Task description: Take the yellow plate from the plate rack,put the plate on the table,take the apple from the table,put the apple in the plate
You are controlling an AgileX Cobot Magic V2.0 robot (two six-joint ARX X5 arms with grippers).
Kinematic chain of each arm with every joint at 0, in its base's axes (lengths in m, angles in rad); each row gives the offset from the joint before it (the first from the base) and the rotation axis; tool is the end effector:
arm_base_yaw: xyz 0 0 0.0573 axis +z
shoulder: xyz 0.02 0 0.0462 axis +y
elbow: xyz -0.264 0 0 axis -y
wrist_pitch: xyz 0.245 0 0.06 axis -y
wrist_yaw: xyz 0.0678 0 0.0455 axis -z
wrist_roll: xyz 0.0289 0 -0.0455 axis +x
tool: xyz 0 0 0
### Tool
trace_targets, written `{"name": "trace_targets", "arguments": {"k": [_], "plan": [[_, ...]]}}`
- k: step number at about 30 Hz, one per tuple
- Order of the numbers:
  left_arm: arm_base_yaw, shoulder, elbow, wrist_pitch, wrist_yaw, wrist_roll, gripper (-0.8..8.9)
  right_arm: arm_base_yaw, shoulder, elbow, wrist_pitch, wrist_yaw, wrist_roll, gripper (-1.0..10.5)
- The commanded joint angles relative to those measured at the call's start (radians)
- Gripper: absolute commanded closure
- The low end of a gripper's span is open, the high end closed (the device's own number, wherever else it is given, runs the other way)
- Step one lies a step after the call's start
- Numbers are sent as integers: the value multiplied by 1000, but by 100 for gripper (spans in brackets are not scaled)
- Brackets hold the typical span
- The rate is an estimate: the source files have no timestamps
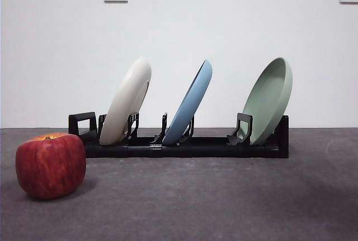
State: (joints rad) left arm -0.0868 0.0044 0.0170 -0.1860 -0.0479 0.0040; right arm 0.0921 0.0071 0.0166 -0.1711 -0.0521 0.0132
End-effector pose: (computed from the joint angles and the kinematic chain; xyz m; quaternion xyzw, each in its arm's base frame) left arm 0.0952 -0.0069 0.1511 0.0078 0.0864 -0.0195 0.9960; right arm 0.0953 0.0103 0.1521 0.0049 0.0812 0.0713 0.9941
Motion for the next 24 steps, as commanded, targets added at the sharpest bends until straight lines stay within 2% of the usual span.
{"name": "trace_targets", "arguments": {"k": [1, 4, 7, 10, 15, 19, 24], "plan": [[3, -2, -13, 8, 3, -12, 815, 1, 0, -10, -10, 1, 65, 946], [3, -2, -13, 21, 1, -12, 814, 1, 0, -10, -10, 0, 140, 946], [3, -2, -13, 20, 1, -18, 817, 1, 0, -10, -10, 0, 174, 949], [4, -2, -13, 20, 1, -63, 819, 1, 0, -5, -13, 0, 189, 957], [3, 7, -3, 18, 9, -125, 819, 0, 29, 45, -13, 2, 312, 958], [3, 47, 32, 20, 31, -161, 819, 0, 108, 120, -26, 0, 316, 958], [3, 137, 113, 21, 47, -161, 819, 0, 255, 243, -60, -2, 315, 958]]}}
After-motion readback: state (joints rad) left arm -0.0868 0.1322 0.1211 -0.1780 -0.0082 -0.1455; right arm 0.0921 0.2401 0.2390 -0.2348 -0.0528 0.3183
